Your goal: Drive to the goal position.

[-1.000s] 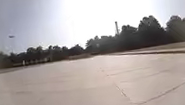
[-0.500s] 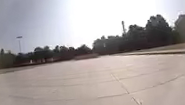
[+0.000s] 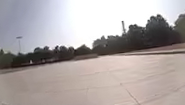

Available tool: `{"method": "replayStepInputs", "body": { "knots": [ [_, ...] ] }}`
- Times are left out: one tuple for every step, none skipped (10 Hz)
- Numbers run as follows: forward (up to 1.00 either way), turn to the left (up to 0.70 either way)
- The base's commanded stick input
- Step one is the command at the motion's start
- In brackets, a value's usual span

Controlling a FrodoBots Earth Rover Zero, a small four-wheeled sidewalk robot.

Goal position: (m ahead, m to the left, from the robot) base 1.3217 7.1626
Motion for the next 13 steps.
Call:
{"method": "replayStepInputs", "body": {
  "knots": [
    [0.70, 0.02],
    [0.70, 0.02],
    [0.70, 0.02],
    [0.70, 0.02],
    [0.70, 0.02],
    [0.70, 0.02],
    [0.70, 0.02],
    [0.70, 0.02],
    [0.70, 0.02],
    [0.70, 0.02],
    [0.70, 0.02],
    [0.70, 0.02],
    [0.70, 0.02]
  ]
}}
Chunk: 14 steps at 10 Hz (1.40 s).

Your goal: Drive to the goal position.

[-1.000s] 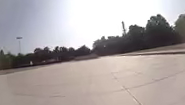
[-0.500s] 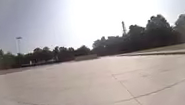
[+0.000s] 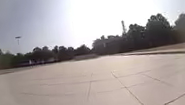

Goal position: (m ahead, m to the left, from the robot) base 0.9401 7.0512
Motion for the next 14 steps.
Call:
{"method": "replayStepInputs", "body": {
  "knots": [
    [0.70, 0.02],
    [0.70, 0.02],
    [0.70, 0.02],
    [0.70, 0.03],
    [0.70, 0.33],
    [0.70, 0.17],
    [0.70, 0.05],
    [0.70, 0.03],
    [0.70, 0.03],
    [0.70, 0.03],
    [0.70, 0.02],
    [0.70, 0.03],
    [0.70, 0.02],
    [0.70, 0.02]
  ]
}}
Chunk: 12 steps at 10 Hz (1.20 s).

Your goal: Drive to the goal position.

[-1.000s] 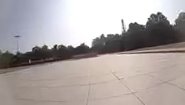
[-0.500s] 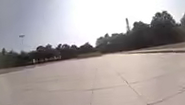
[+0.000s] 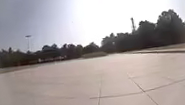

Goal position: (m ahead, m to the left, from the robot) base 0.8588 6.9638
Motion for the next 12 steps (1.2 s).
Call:
{"method": "replayStepInputs", "body": {
  "knots": [
    [0.70, 0.02],
    [0.70, 0.02],
    [0.70, 0.03],
    [0.70, 0.03],
    [0.70, 0.03],
    [0.70, 0.03],
    [0.70, 0.02],
    [0.70, 0.03],
    [0.70, 0.02],
    [0.70, 0.02],
    [0.70, 0.03],
    [0.70, 0.02]
  ]
}}
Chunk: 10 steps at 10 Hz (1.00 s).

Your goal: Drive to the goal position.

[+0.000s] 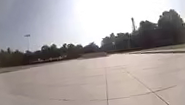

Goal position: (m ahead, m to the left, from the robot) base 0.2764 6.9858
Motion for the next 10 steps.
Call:
{"method": "replayStepInputs", "body": {
  "knots": [
    [0.70, 0.02],
    [0.70, 0.03],
    [0.70, 0.02],
    [0.70, 0.02],
    [0.70, 0.03],
    [0.70, 0.03],
    [0.70, 0.03],
    [0.70, 0.02],
    [0.70, 0.02],
    [0.70, 0.02]
  ]
}}
